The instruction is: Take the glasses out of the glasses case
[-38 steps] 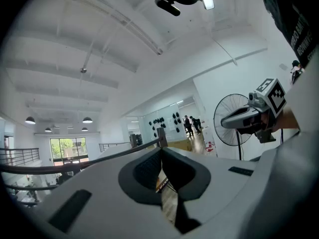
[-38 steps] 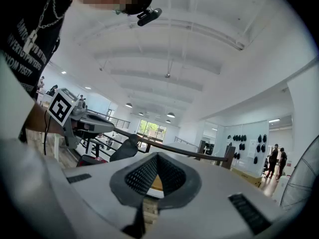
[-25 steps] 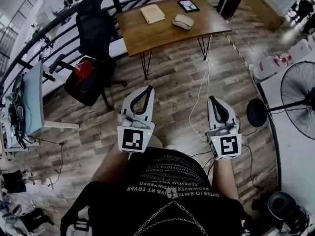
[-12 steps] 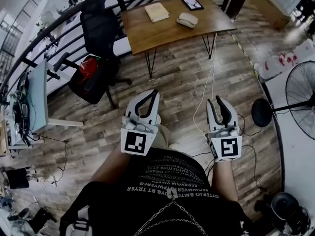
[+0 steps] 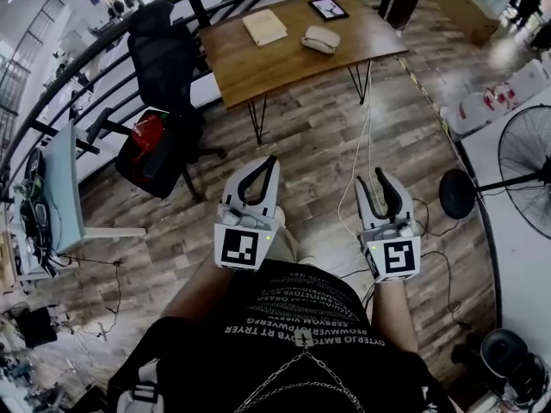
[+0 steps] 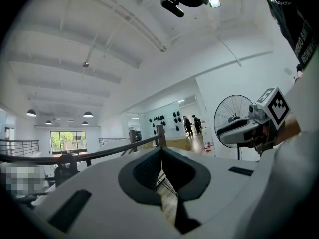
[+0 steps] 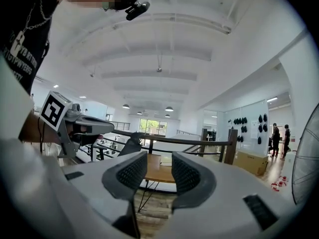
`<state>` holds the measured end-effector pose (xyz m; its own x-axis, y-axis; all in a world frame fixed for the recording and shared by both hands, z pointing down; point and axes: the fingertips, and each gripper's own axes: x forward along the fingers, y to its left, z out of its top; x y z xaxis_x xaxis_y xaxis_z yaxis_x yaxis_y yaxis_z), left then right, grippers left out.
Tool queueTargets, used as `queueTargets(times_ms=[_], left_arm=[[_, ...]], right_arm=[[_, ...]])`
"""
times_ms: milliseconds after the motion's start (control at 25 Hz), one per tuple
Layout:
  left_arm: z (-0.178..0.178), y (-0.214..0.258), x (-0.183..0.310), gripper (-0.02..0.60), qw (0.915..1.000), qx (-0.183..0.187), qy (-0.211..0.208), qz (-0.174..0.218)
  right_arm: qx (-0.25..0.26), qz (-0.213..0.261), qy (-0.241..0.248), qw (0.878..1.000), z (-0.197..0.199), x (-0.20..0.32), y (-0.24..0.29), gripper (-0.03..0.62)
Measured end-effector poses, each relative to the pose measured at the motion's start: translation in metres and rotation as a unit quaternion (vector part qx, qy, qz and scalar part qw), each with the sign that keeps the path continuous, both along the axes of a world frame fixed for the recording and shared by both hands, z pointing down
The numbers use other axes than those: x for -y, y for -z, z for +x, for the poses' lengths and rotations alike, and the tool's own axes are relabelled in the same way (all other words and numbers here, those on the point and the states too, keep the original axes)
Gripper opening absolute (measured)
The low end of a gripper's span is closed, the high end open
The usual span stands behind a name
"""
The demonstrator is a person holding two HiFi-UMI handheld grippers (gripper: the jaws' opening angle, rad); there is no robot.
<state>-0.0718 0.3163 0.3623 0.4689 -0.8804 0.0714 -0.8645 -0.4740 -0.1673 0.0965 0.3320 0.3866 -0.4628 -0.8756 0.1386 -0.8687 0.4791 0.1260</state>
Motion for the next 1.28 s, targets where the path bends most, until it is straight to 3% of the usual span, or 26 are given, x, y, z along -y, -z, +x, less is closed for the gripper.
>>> queueTargets(times_ms=[560, 960, 1280], left_arm=[[-0.008, -0.001, 0.100, 0.029, 0.9998, -0.003, -0.013, -0.014], [-0.029, -0.004, 0.146, 0.029, 0.9996, 0.005, -0.021, -0.019], [-0.050, -0.004, 0.179, 0.029, 0.9994, -0.013, -0.025, -0.019]], right_arm=[[0.002, -0.013, -0.013, 1.000, -0.013, 0.094, 0.002, 0.143], [0.003, -0.011, -0.007, 1.000, -0.042, 0.145, 0.006, 0.143], [-0.004, -0.011, -0.011, 1.000, -0.064, 0.177, 0.008, 0.143]])
